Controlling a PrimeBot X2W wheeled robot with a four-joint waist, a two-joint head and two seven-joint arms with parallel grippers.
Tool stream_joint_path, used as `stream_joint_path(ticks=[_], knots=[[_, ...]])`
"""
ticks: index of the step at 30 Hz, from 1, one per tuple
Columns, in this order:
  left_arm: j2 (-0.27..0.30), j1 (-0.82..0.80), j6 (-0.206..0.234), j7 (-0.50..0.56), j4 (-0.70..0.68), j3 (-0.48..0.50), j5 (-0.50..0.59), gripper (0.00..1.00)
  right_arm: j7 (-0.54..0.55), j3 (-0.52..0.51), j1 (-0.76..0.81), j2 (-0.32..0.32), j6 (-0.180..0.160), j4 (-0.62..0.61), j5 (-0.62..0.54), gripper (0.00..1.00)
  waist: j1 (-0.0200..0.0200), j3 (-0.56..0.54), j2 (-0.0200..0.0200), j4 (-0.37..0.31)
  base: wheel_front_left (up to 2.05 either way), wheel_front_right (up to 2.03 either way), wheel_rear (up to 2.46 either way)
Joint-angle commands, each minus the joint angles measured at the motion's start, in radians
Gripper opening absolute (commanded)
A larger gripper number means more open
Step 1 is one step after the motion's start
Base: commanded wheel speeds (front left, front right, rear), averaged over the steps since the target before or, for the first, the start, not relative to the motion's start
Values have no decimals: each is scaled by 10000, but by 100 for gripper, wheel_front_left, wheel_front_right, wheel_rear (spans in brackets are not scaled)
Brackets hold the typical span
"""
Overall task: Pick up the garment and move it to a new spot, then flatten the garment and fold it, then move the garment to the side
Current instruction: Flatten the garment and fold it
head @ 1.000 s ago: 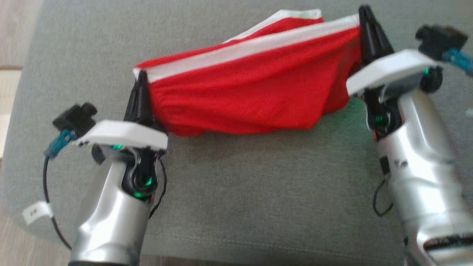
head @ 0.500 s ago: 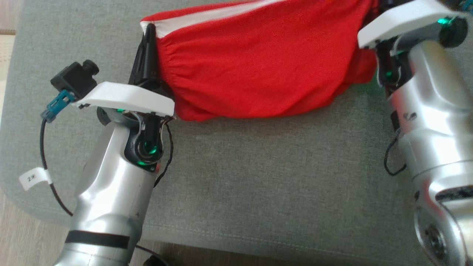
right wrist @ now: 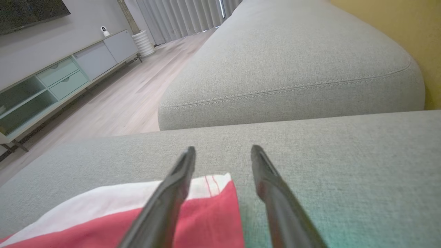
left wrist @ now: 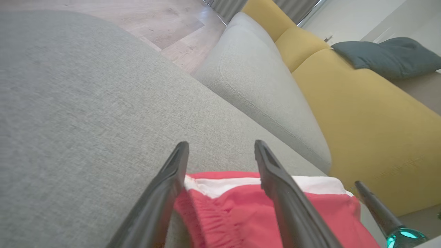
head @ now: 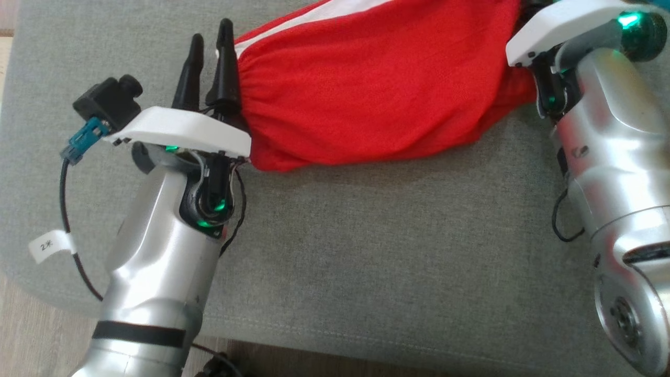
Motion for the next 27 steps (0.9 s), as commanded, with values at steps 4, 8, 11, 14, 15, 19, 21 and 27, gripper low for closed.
stream_joint_path(ticks=[4,8,11,14,15,19,21,27], knots=[[233,180,441,-51,-452,553,770,100,-261,124,-256,131,65,-258,-108,100,0,-115,0,-73,0,0,0],[233,769,719,-51,-700,711,1366,100,-284,433,153,46,65,-283,-8,100,0,-364,0,-134,0,0,0],[233,1251,919,-51,-935,863,1528,100,-238,763,593,-84,65,-290,163,100,0,-548,0,-184,0,0,0],[233,1578,946,-51,-1023,969,1559,100,25,1154,1102,-208,65,-277,350,100,0,-726,0,-211,0,0,0],[233,1666,945,-51,-1047,973,1606,100,125,1301,1274,-241,65,-274,389,100,0,-792,0,-216,0,0,0],[233,1961,956,-51,-1147,910,1747,100,561,1686,1778,-365,65,-159,413,100,0,-962,0,-219,0,0,0],[233,2070,976,-51,-1168,867,1761,100,802,1838,1958,-321,65,-112,441,100,0,-1021,0,-208,0,0,0],[233,2198,1011,-51,-1193,798,1810,100,1585,2336,2336,-130,65,-139,718,64,0,-1144,0,-156,0,0,0]])
